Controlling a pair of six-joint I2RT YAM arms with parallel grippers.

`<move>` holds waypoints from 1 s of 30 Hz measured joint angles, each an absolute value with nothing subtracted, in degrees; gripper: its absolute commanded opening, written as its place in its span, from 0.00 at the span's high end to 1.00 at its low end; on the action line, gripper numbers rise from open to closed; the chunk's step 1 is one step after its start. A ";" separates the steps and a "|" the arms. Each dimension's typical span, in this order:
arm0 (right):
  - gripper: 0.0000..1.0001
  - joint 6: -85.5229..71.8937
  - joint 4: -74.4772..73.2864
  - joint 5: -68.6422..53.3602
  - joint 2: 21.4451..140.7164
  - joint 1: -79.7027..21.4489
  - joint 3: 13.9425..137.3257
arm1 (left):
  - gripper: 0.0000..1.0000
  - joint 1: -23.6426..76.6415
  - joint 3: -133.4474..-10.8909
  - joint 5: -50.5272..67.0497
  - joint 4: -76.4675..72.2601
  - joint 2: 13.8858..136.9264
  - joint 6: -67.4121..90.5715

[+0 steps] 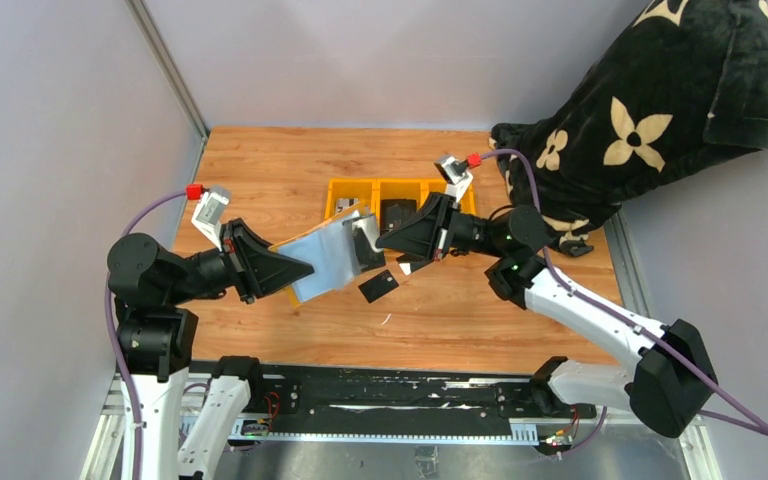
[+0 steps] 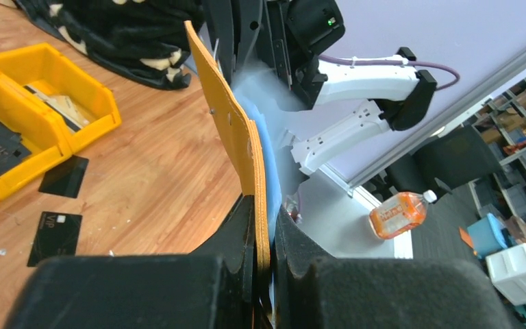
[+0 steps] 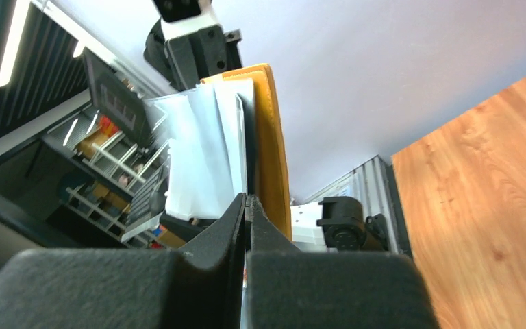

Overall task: Take the credit cards out of the card holder
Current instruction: Remove the credit card from the card holder, then place the credit card in the storage box.

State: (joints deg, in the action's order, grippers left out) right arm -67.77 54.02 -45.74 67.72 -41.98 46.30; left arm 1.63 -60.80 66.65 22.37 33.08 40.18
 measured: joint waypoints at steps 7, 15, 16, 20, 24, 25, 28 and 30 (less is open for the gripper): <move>1.00 -69.89 52.31 -45.76 65.08 -31.62 44.80 | 1.00 1.63 -62.35 62.98 27.18 32.71 32.80; 1.00 -68.49 44.64 -46.92 64.69 -24.62 44.23 | 1.00 1.63 -63.35 59.90 33.91 31.24 22.39; 1.00 -67.31 42.54 -46.72 64.77 -23.73 44.27 | 1.00 1.63 -63.44 59.79 34.68 31.22 21.32; 1.00 -56.12 26.83 -41.87 66.74 -22.13 47.51 | 1.00 1.63 -63.44 59.77 37.39 30.55 17.34; 1.00 -47.46 17.87 -35.40 72.77 -22.15 51.07 | 1.00 1.63 -63.44 59.77 39.46 27.62 13.63; 1.00 -46.06 16.62 -33.98 74.67 -22.24 51.70 | 1.00 1.63 -63.42 59.77 39.72 26.85 13.04; 1.00 -41.47 11.42 -28.71 82.21 -22.85 54.94 | 1.00 1.63 -63.42 59.99 40.27 24.47 11.35; 1.00 -39.51 8.99 -26.15 86.67 -23.42 57.67 | 1.00 1.63 -63.42 60.16 40.80 24.14 10.41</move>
